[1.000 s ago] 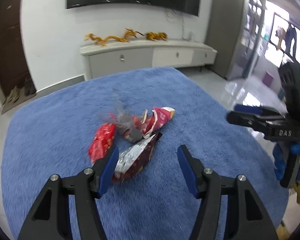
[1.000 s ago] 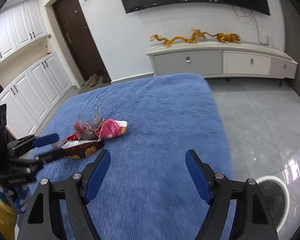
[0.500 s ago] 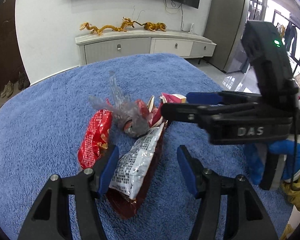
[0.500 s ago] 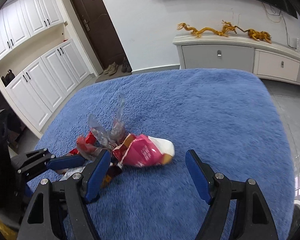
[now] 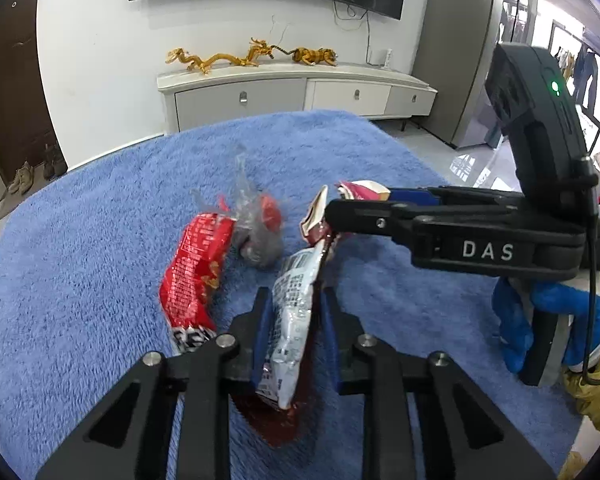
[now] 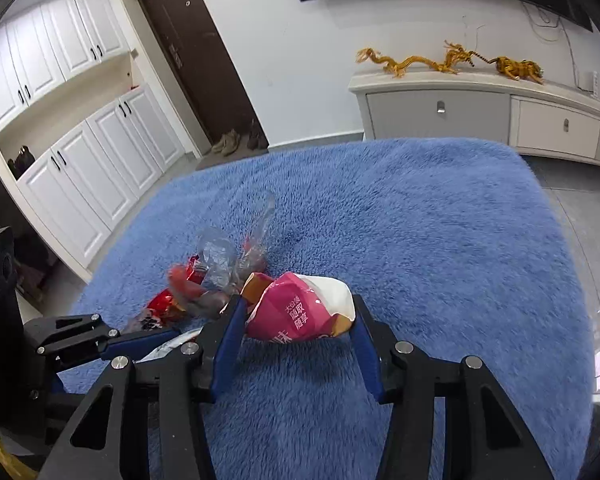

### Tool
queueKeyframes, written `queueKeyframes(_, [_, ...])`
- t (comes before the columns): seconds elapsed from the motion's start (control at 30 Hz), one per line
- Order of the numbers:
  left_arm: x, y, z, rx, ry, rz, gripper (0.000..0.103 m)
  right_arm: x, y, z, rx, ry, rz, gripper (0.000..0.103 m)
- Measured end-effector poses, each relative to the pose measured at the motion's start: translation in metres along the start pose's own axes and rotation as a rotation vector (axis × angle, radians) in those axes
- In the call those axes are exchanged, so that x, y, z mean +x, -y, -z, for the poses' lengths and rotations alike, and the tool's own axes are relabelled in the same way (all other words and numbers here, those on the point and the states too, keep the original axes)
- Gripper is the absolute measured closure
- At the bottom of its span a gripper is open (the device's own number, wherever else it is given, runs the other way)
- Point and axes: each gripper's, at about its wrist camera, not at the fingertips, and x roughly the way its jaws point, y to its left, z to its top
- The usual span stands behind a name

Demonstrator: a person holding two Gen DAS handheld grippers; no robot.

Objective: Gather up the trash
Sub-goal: 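Grasp the brown printed chip bag with the left gripper while the right gripper grasps the pink wrapper, then carry the brown chip bag and pink wrapper over the trash bin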

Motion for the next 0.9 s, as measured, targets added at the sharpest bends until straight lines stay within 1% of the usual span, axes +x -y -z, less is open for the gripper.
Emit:
queueKeyframes(0.2, [-0.044,0.021,0.007,-0.012,0.037,0.014,0.081,-0.045,0.000,0.012,0.024,0.040,0.013,0.055])
queueKeyframes(0.43, [-0.096,0.046,0.025,-0.037,0.082,0.017,0.082,-0.110,0.000,0.039,0.081,0.097,0.018,0.055])
queueKeyframes(0.57, [-0.126,0.057,0.035,-0.053,0.108,0.011,0.082,-0.139,-0.003,0.052,0.089,0.125,0.024,0.055])
queueKeyframes(0.73, [-0.155,0.066,0.039,-0.068,0.144,0.014,0.082,-0.179,-0.008,0.067,0.088,0.177,0.033,0.055])
queueKeyframes(0.9, [-0.175,0.078,0.035,-0.073,0.176,0.026,0.082,-0.212,-0.004,0.074,0.098,0.230,0.047,0.055])
